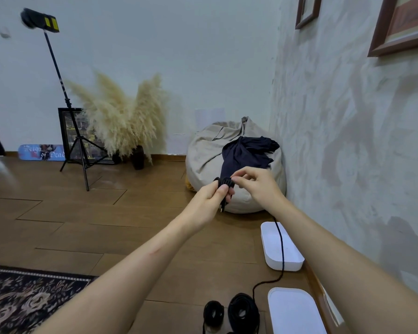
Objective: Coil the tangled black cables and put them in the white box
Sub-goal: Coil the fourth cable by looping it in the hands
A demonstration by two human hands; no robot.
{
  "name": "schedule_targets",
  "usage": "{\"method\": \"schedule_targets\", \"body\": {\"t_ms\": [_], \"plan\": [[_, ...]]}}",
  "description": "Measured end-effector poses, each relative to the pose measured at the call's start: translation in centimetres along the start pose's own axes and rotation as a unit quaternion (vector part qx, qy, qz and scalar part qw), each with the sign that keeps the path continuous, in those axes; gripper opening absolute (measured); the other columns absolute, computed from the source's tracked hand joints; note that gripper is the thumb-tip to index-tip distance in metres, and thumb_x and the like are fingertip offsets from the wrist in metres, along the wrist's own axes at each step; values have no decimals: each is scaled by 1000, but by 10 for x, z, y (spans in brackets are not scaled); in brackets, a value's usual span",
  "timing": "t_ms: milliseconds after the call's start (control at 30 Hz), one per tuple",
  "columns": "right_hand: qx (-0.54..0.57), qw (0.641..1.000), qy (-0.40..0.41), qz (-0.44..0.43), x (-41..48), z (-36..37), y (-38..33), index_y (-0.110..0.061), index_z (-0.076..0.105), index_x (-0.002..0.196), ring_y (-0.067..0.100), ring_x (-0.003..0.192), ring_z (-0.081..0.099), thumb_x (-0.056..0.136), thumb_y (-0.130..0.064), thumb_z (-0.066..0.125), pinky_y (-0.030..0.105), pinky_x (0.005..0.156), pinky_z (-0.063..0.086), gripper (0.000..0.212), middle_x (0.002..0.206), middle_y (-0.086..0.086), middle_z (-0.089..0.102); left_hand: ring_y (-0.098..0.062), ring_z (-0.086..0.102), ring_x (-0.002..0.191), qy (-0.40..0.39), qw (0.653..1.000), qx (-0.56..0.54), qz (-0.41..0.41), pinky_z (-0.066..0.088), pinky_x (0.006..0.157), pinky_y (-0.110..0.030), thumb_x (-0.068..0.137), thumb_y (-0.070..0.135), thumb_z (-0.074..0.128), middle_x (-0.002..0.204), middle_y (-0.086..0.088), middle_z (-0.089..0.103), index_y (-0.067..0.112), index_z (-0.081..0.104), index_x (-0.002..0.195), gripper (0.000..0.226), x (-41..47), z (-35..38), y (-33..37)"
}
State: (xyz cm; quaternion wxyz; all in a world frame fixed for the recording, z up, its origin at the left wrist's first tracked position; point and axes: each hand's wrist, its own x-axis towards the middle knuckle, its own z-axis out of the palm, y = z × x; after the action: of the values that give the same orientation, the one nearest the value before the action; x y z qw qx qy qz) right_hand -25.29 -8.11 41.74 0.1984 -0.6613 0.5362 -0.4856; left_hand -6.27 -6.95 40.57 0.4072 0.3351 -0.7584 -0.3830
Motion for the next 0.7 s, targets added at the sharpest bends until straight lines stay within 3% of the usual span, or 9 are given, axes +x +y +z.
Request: {"method": "schedule_targets", "body": {"t_ms": [67,133,267,400,467,633,700], "plan": [[21,999,-34,12,-5,5,2,-25,77,98,3,70,57,99,-20,64,22,68,44,14,79,-2,69,-10,59,89,4,1000,-25,7,48,88,-34,111,28,40,87,7,63,17,66,104,29,1,-4,2],[21,998,-59,13,-12,12,2,-30,75,92,4,71,55,103,-13,56,19,66,42,27,79,-1,67,-10,60,92,5,999,-42,13,48,90,-34,108,30,43,88,9,63,15,67,105,29,1,-6,5],[9,994,-88,66,-23,35,1,-26,64,77,0,63,55,102,-3,45,21,63,44,39,70,-8,65,-6,59,93,6,998,-60,7,48,88,-26,108,12,46,95,7,63,5,63,113,19,3,-7,10],[11,988,-143,62,-28,57,-7,-27,63,87,9,62,60,107,-19,44,22,60,47,28,78,1,73,-7,60,90,82,995,-53,-5,48,86,-27,107,13,49,96,3,64,14,64,113,17,7,-11,4],[16,989,-139,48,-27,63,-15,-25,61,79,8,56,55,107,-25,45,25,56,42,31,69,-1,68,-4,61,84,131,990,-56,-12,51,79,-25,106,13,50,96,2,65,12,64,114,16,10,-14,2],[27,984,-172,34,-27,62,-28,-26,59,68,6,49,44,104,-14,47,26,55,35,40,60,-4,56,-15,63,85,202,979,11,-23,57,83,-47,104,23,54,92,7,67,22,64,109,12,13,-20,-15],[70,978,-192,41,-29,59,-33,-28,66,72,8,49,40,106,-16,48,23,53,33,40,62,-1,53,-18,62,82,221,975,10,-34,55,81,-47,102,28,54,88,5,67,24,64,105,11,14,-24,-20]]}}
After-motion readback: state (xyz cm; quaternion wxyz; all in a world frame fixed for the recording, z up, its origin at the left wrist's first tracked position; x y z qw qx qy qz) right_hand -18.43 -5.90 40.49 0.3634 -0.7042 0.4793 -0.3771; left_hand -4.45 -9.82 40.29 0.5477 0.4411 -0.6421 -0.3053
